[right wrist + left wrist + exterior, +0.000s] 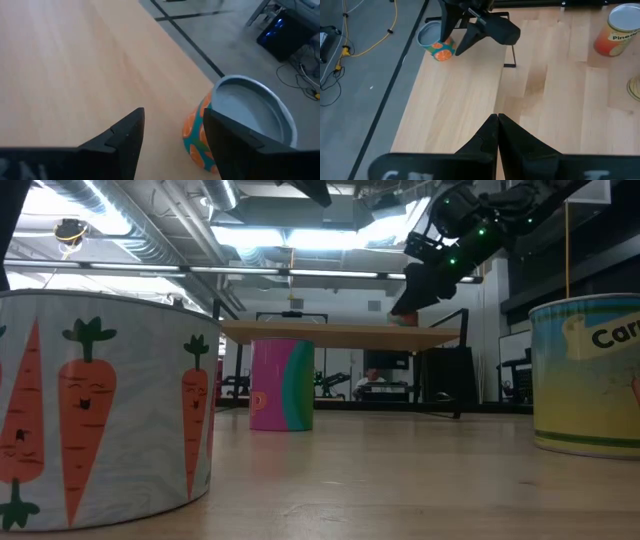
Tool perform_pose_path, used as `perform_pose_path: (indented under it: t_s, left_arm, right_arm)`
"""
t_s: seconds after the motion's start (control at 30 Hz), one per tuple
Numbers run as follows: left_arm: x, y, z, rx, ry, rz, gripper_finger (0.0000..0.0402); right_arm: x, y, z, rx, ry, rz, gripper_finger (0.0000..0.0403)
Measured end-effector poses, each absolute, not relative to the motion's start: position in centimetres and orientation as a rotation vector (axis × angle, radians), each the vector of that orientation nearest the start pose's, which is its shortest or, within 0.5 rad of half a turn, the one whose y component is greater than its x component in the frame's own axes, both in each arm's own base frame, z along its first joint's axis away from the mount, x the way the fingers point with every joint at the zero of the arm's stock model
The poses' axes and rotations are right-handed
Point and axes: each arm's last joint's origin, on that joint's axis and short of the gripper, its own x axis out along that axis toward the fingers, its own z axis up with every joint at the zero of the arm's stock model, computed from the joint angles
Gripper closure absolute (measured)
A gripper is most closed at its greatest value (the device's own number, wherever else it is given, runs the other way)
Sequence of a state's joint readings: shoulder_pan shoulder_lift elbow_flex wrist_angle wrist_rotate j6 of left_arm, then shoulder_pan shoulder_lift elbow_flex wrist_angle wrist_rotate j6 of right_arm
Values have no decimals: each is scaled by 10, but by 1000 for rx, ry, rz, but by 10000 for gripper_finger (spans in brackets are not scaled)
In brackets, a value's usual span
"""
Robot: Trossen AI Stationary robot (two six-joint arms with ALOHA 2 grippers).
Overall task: Pick and place cans onto a shelf
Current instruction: Put the canned oranges on the shelf, then put the canned carrots on the shelf
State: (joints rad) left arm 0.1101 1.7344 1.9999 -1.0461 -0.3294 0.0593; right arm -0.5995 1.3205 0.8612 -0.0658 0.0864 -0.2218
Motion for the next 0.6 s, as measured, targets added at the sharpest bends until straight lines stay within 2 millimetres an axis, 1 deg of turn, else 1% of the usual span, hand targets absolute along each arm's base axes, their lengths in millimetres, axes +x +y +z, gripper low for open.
perform_pose_path:
  t_s: [0.17,0.3,0.47,0.6]
  left_arm:
    - [348,46,419,114,792,390,397]
    - [347,39,416,56,823,328,400]
    - [342,22,410,-67,895,234,393]
    - [339,1,402,-134,966,226,386]
  right_arm:
    - [231,-160,258,-62,594,-586,195]
    - [227,-150,266,-41,559,-466,195]
    - [218,-131,285,-35,480,-311,195]
    - [208,-113,301,-43,414,-193,195]
